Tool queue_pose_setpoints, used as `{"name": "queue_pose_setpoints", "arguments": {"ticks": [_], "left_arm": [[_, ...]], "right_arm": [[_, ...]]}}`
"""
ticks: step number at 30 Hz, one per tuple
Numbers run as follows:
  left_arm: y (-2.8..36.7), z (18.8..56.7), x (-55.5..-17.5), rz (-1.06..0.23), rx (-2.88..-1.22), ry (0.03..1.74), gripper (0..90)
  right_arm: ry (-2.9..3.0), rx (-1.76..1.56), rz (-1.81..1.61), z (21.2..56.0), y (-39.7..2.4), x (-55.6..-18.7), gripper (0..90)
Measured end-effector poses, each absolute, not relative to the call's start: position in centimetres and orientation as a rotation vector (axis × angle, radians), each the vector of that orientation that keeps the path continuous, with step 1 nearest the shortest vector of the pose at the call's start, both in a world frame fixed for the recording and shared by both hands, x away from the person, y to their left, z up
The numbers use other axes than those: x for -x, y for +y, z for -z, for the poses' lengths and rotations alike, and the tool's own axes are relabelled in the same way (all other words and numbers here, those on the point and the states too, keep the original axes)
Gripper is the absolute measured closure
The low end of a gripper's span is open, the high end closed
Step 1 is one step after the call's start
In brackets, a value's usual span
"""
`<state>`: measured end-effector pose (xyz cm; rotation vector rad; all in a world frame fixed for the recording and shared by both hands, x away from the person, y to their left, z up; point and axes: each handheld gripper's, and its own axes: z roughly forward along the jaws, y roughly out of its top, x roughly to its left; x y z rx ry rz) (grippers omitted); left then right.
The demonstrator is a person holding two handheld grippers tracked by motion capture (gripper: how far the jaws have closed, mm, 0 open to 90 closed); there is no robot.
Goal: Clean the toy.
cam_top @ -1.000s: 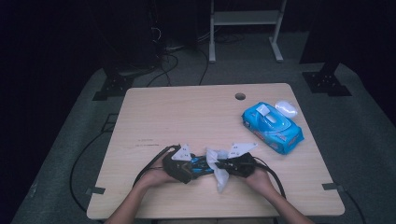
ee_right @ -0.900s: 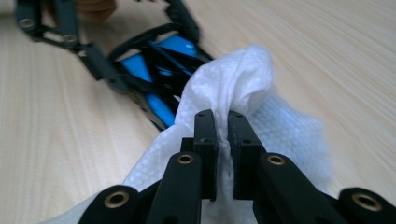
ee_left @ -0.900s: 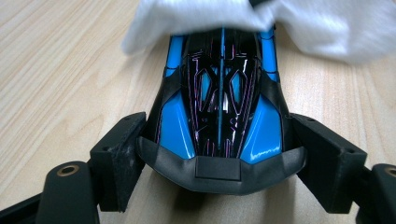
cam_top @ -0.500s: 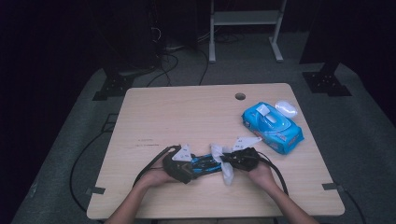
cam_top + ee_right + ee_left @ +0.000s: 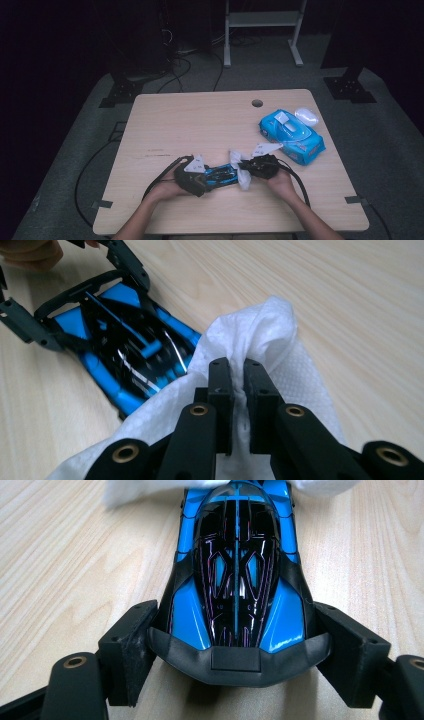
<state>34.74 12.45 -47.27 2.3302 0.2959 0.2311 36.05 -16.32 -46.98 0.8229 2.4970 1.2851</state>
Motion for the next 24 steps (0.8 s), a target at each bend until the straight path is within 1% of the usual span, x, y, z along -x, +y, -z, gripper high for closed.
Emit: {"name": "queue_pose_setpoints", "arguments": {"ticks": [4,9,12,14,19,24], "left_arm": [[12.4,47.3,-34.7,-0.236,-2.331,0.298,23.4],[12.4,47.3,-34.8,-0.232,-2.33,0.301,23.3],[12.4,47.3,-34.7,-0.235,-2.331,0.3,23.3],[12.4,47.3,-34.7,-0.235,-2.331,0.301,23.3],[12.4,47.3,-34.7,-0.243,-2.334,0.3,23.3],[12.4,47.3,-34.7,-0.245,-2.338,0.302,23.1]], "right_arm": [[2.51,-0.843,-1.251,47.0,-17.4,-35.9,83.2],[2.516,-0.844,-1.304,46.9,-16.7,-35.8,83.4],[2.535,-0.776,-1.307,46.8,-15.7,-35.2,83.3],[2.54,-0.76,-1.292,46.7,-15.8,-35.0,83.3],[2.532,-0.803,-1.282,47.1,-17.3,-34.1,83.4],[2.546,-0.739,-1.284,46.5,-16.4,-33.2,83.6]]}}
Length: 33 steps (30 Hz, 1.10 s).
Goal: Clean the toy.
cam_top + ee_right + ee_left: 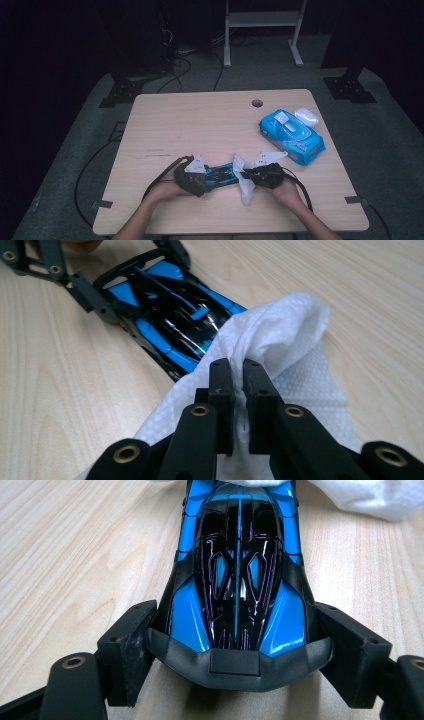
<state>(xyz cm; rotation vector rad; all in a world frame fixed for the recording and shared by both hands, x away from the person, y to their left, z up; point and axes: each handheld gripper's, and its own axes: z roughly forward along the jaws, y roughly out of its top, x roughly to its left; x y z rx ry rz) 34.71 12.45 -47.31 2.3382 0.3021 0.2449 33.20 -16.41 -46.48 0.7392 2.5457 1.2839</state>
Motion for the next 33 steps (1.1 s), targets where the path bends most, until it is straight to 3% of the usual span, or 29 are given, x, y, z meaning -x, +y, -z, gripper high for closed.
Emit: {"name": "queue_pose_setpoints", "arguments": {"ticks": [18,27,33], "left_arm": [[12.2,47.4,-34.7,-0.25,-2.332,0.303,23.1],[12.2,47.4,-34.7,-0.247,-2.329,0.302,23.2],[12.2,47.4,-34.7,-0.248,-2.334,0.303,23.2]], "right_arm": [[2.649,-0.473,-1.367,46.1,-7.7,-32.7,83.6],[2.625,-0.504,-1.304,45.5,-9.0,-33.4,83.7],[2.673,-0.468,-1.332,45.9,-7.3,-33.3,83.8]]}}
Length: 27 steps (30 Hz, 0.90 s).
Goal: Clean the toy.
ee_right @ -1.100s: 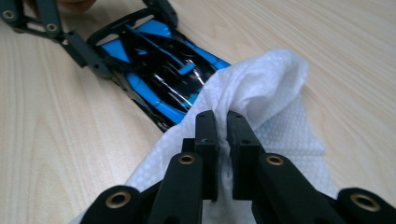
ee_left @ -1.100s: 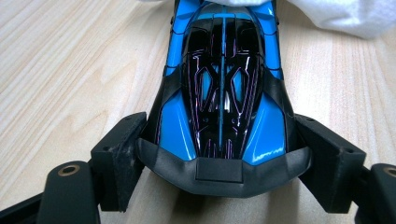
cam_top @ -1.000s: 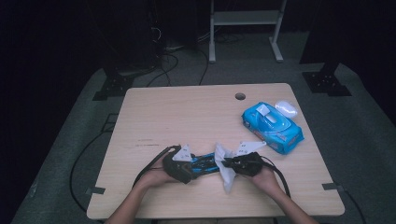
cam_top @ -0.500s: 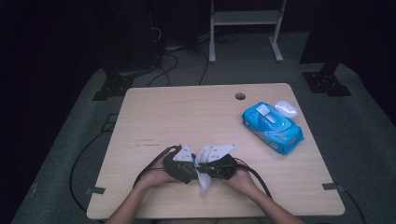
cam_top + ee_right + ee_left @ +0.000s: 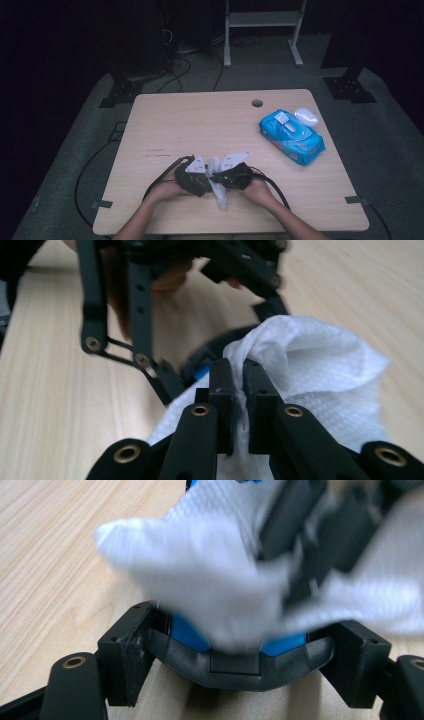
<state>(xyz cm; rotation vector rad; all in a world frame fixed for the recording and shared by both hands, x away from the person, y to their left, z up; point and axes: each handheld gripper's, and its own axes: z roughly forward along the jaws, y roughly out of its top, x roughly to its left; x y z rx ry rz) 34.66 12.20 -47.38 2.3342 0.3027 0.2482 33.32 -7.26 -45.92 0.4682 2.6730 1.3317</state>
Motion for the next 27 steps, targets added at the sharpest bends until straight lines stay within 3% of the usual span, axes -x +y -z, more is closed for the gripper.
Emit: {"name": "queue_pose_setpoints", "arguments": {"ticks": [3,18,27], "left_arm": [[12.2,47.4,-34.7,-0.25,-2.328,0.307,23.1],[12.2,47.4,-34.7,-0.25,-2.331,0.309,23.0],[12.2,47.4,-34.7,-0.253,-2.332,0.306,23.1]], "right_arm": [[2.655,-0.441,-1.324,45.8,-5.7,-33.4,83.8],[2.595,-0.558,-1.277,45.7,-5.7,-35.1,84.7],[2.546,-0.628,-1.242,45.4,-9.3,-35.9,85.0]]}}
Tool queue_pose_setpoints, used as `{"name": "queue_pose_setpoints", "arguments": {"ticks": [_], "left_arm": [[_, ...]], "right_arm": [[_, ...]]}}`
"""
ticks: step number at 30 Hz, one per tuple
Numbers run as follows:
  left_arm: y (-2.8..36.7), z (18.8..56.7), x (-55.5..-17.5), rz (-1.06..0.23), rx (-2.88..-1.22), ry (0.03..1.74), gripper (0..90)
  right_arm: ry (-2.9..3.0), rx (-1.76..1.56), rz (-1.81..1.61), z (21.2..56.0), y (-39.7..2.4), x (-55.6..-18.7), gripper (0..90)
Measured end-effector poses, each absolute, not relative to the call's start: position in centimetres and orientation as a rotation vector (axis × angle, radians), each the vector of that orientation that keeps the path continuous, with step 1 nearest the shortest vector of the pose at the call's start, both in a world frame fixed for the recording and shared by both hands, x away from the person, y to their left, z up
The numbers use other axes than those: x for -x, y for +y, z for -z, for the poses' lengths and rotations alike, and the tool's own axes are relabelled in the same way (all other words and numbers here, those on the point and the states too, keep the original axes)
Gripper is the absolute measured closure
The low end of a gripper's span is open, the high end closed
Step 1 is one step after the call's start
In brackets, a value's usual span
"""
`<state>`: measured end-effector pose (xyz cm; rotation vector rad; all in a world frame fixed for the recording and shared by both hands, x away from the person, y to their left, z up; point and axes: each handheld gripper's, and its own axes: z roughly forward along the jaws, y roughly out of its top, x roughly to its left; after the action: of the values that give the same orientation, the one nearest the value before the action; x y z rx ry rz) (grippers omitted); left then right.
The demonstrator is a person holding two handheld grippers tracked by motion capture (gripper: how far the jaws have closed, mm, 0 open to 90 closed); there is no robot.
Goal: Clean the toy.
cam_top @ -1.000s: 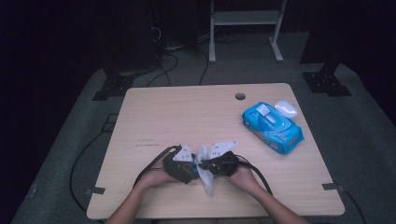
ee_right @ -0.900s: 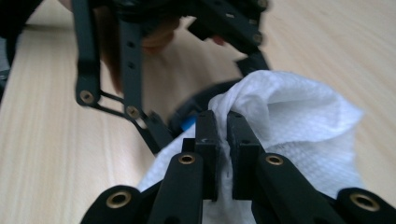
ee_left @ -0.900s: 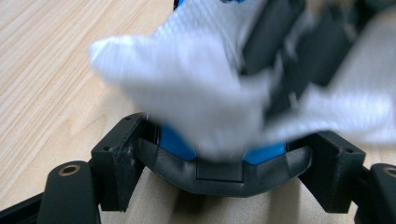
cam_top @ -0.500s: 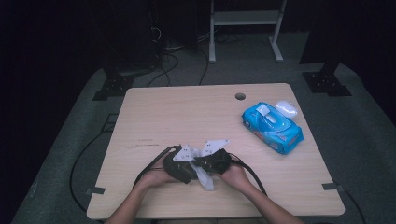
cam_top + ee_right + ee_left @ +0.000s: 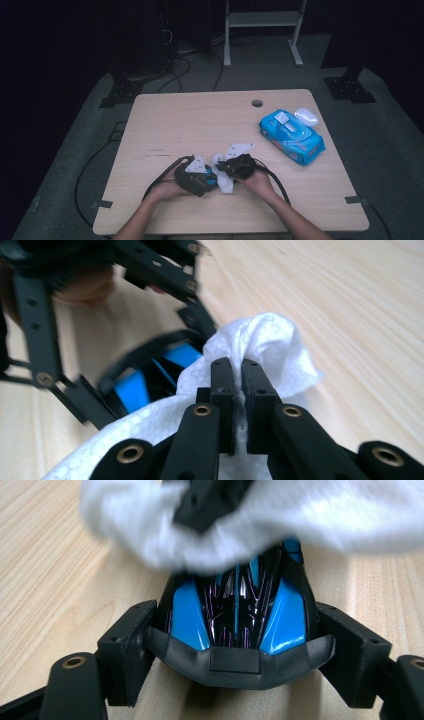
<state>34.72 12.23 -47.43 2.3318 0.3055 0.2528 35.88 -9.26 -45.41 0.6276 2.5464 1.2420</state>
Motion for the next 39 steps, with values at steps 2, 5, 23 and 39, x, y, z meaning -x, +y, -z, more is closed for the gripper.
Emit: {"name": "queue_pose_setpoints", "arguments": {"ticks": [2,5,23,39], "left_arm": [[12.2,47.4,-34.7,-0.253,-2.331,0.305,23.1],[12.2,47.4,-34.7,-0.253,-2.334,0.304,23.1],[12.3,47.5,-34.7,-0.253,-2.336,0.303,22.9],[12.3,47.5,-34.7,-0.256,-2.334,0.306,22.9]], "right_arm": [[2.537,-0.655,-1.219,45.4,-10.1,-36.1,85.0],[2.538,-0.687,-1.223,45.5,-10.7,-36.3,85.0],[2.53,-0.766,-1.261,46.2,-12.5,-36.9,85.0],[2.532,-0.851,-1.222,47.4,-17.7,-34.4,85.0]]}}
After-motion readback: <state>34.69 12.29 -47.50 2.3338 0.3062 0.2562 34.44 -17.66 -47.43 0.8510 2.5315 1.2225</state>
